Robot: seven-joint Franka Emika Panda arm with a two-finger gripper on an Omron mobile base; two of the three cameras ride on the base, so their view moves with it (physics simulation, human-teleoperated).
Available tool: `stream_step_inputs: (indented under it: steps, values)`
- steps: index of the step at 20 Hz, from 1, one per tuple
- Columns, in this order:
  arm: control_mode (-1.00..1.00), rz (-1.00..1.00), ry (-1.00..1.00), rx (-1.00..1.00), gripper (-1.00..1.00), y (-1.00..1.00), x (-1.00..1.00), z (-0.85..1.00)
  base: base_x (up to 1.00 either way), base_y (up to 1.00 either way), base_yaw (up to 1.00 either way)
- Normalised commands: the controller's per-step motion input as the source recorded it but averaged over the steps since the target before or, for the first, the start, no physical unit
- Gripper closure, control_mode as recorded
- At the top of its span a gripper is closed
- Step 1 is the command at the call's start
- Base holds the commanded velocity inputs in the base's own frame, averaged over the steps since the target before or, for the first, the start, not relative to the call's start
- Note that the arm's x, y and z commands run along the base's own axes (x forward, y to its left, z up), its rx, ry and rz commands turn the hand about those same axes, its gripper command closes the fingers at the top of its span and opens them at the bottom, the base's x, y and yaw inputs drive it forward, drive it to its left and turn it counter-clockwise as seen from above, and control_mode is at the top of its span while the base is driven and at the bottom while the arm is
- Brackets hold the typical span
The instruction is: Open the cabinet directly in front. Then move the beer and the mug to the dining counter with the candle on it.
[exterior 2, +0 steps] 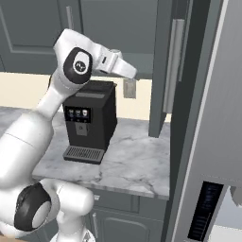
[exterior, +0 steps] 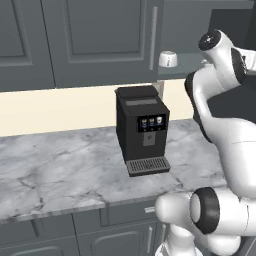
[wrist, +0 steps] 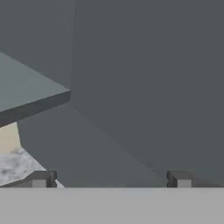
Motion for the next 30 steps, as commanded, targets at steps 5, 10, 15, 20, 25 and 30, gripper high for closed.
stream_step_inputs:
  steps: [5,10,15,20,25,30]
  values:
    - [-1.00,0.28,-0.25,0.13,-1.00,1.00,-0.79,-0.08,0.00,0.00,0.00]
    - [-1.00,0.25,-0.26,0.12,-1.00,1.00,-0.55,0.00,0.00,0.00,0.00]
    - [-1.00,0.30,-0.08,0.10,-1.00,1.00,-0.44,0.00,0.00,0.00,0.00]
    - [-1.00,0.42,-0.13,0.20,-1.00,0.72,-0.52,0.00,0.00,0.00,0.00]
    - [-1.00,0.14,-0.24,0.07,-1.00,0.03,-0.35,0.00,0.00,0.00,0.00]
    - [-1.00,0.10,-0.25,0.00,-1.00,0.00,-0.09,0.32,0.00,0.00,0.00]
